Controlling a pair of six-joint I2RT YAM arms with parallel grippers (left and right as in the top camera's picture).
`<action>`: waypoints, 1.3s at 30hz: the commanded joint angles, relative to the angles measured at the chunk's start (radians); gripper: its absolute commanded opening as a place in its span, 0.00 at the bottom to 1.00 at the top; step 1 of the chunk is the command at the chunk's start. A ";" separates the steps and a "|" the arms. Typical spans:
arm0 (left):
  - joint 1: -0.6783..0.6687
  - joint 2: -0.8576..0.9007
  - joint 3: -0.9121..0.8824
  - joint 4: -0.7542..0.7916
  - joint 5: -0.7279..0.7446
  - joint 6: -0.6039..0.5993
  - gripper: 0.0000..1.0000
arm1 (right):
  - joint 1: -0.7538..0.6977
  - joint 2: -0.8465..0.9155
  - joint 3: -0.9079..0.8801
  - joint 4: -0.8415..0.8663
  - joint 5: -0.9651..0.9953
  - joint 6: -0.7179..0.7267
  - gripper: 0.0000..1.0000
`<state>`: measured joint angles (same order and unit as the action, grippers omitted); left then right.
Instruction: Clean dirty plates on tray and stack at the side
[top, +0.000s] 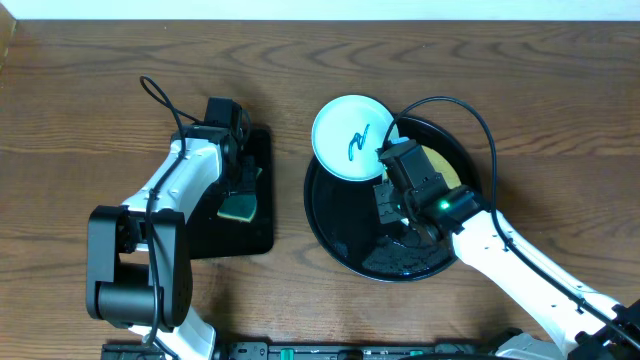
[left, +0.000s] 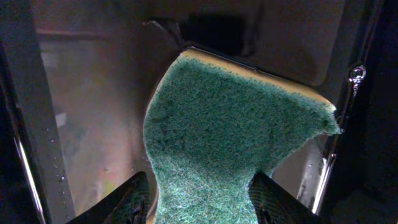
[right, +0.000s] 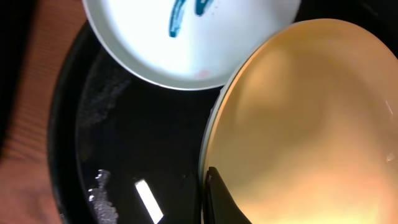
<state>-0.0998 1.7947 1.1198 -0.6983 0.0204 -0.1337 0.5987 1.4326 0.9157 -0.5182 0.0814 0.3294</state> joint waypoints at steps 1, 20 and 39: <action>0.004 0.016 -0.005 -0.004 -0.002 -0.002 0.55 | 0.003 -0.018 0.019 -0.019 0.063 -0.004 0.01; 0.004 0.016 -0.005 -0.004 -0.002 -0.002 0.54 | 0.003 -0.015 0.019 -0.191 0.260 -0.274 0.01; 0.004 0.016 -0.005 -0.004 -0.002 -0.002 0.54 | 0.004 -0.015 0.019 -0.204 0.546 -0.314 0.01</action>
<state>-0.0998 1.7947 1.1198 -0.6983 0.0204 -0.1337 0.5991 1.4326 0.9207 -0.7292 0.5632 -0.0097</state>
